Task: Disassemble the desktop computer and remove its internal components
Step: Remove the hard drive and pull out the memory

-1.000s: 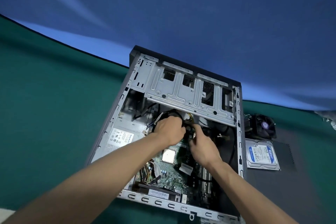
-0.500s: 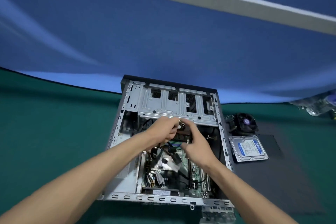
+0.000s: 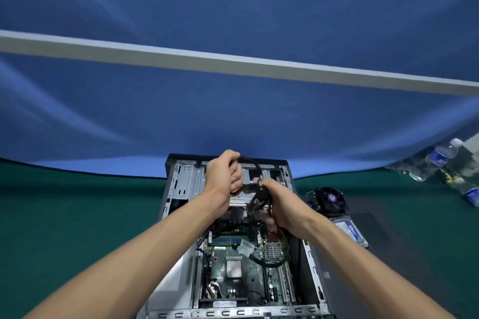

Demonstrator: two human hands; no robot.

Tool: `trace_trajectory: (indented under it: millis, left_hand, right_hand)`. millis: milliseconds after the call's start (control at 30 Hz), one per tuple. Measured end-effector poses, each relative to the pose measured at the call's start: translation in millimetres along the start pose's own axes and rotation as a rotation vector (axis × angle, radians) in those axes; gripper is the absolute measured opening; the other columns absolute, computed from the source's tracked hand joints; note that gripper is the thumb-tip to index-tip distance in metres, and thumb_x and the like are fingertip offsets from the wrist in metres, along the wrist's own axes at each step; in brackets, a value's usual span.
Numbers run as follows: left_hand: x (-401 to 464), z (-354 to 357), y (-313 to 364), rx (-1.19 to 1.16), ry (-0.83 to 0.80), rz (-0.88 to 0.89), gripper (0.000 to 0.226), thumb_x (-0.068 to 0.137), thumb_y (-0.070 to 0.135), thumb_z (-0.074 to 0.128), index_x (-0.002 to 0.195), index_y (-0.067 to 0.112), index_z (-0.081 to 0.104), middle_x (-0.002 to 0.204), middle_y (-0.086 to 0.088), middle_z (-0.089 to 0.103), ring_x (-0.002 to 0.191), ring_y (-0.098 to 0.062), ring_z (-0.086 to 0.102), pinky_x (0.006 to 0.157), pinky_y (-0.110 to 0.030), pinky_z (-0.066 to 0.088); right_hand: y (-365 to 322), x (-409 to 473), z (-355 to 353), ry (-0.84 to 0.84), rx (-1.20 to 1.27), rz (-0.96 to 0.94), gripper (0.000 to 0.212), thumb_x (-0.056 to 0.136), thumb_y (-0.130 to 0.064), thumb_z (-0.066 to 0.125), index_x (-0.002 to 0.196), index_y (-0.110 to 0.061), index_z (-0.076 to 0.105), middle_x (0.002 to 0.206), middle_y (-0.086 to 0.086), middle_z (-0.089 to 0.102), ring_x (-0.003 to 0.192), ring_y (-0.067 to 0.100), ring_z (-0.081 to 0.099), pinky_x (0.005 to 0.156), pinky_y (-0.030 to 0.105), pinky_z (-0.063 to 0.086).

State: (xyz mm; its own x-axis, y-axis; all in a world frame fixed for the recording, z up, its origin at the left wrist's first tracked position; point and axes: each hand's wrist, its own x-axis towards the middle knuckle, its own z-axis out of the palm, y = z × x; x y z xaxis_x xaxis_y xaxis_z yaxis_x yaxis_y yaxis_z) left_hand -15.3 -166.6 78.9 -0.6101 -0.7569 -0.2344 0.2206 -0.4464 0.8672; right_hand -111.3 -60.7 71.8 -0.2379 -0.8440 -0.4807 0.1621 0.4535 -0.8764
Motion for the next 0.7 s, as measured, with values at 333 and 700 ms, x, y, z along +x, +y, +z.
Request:
trace_trajectory:
  millis: [333, 700]
  left_hand:
    - [1.0, 59.2, -29.4, 0.311, 0.071, 0.261, 0.052, 0.097, 0.019, 0.042, 0.045, 0.016, 0.040, 0.045, -0.005, 0.040, 0.048, -0.021, 0.037, 0.047, -0.028, 0.034]
    - [39.3, 81.1, -97.0, 0.941, -0.061, 0.068, 0.054, 0.098, 0.048, 0.030, 0.091, 0.004, 0.059, 0.087, -0.011, 0.063, 0.080, -0.023, 0.058, 0.076, -0.036, 0.046]
  right_hand:
    - [-13.5, -8.3, -40.9, 0.372, -0.215, -0.260, 0.041, 0.097, -0.042, 0.047, 0.066, -0.016, 0.054, 0.043, -0.006, 0.052, 0.033, 0.004, 0.037, 0.036, 0.019, 0.029]
    - [32.0, -5.0, -164.2, 0.575, -0.385, -0.399, 0.040, 0.097, -0.032, 0.048, 0.062, -0.015, 0.041, 0.046, -0.006, 0.047, 0.042, 0.003, 0.041, 0.046, 0.017, 0.034]
